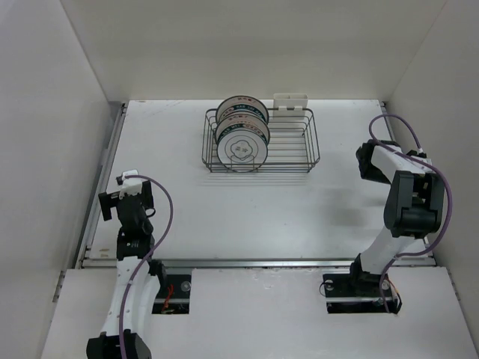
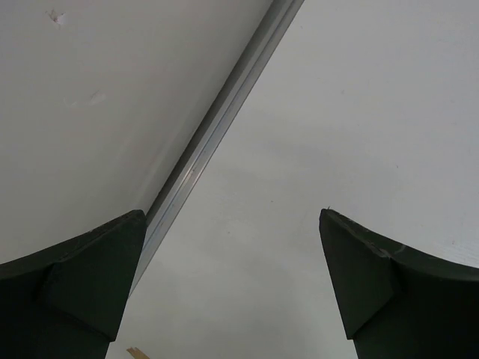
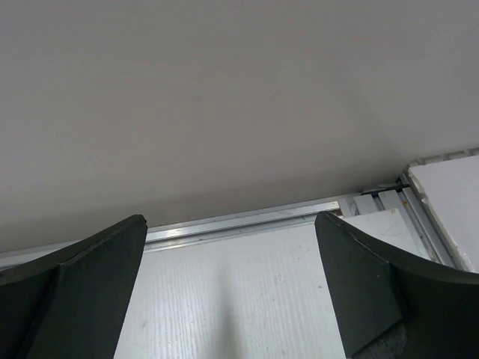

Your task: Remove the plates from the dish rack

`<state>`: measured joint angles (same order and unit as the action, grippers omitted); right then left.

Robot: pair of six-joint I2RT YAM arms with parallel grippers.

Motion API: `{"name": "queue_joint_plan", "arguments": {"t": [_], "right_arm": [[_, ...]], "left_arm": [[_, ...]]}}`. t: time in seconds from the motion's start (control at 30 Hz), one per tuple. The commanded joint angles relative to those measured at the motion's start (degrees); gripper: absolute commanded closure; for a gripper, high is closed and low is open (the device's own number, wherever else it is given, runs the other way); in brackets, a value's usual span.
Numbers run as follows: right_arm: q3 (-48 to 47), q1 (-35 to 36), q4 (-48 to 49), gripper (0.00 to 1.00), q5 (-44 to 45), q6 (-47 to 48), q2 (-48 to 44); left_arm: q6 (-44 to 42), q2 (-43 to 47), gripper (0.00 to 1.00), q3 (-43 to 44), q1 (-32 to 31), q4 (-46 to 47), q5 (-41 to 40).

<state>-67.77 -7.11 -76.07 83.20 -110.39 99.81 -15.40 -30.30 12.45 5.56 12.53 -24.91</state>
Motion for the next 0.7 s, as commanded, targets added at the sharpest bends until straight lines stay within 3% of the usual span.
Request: {"name": "queue_joint_plan", "arguments": {"t": [0.0, 0.27, 0.37, 0.53, 0.57, 0.63, 0.67], "right_arm": [[-0.1, 0.1, -3.4, 0.00, 2.4, -1.4, -1.5], [-0.1, 0.1, -3.4, 0.00, 2.4, -0.7, -1.5], [-5.8, 0.1, -3.4, 0.00, 2.4, 6.6, -1.5], [-19.0, 2.5, -3.4, 0.00, 2.4, 25.1, -1.0], [-24.1, 3.8, -3.4, 0.00, 1.6, 27.0, -1.0], [-29.4, 6.0, -3.4, 0.00, 0.8, 30.5, -1.0], [-31.9, 8.5, -3.4, 0.00, 0.8, 31.3, -1.5]], "left_arm": [[0.4, 0.5, 0.00, 0.1, -0.4, 2.9, -0.9], [0.4, -0.6, 0.00, 0.1, -0.4, 3.5, -0.9], [0.4, -1.4, 0.00, 2.3, -0.4, 3.5, -2.2], [-2.0, -1.5, 0.00, 14.6, -0.4, -7.8, -1.2], [-1.0, -2.0, 0.00, 17.5, -0.4, -14.1, 0.4], [-2.0, -4.0, 0.00, 27.0, -0.4, -21.4, 6.6], [-3.2, -6.9, 0.00, 30.2, -0.4, -25.1, 15.5]]}}
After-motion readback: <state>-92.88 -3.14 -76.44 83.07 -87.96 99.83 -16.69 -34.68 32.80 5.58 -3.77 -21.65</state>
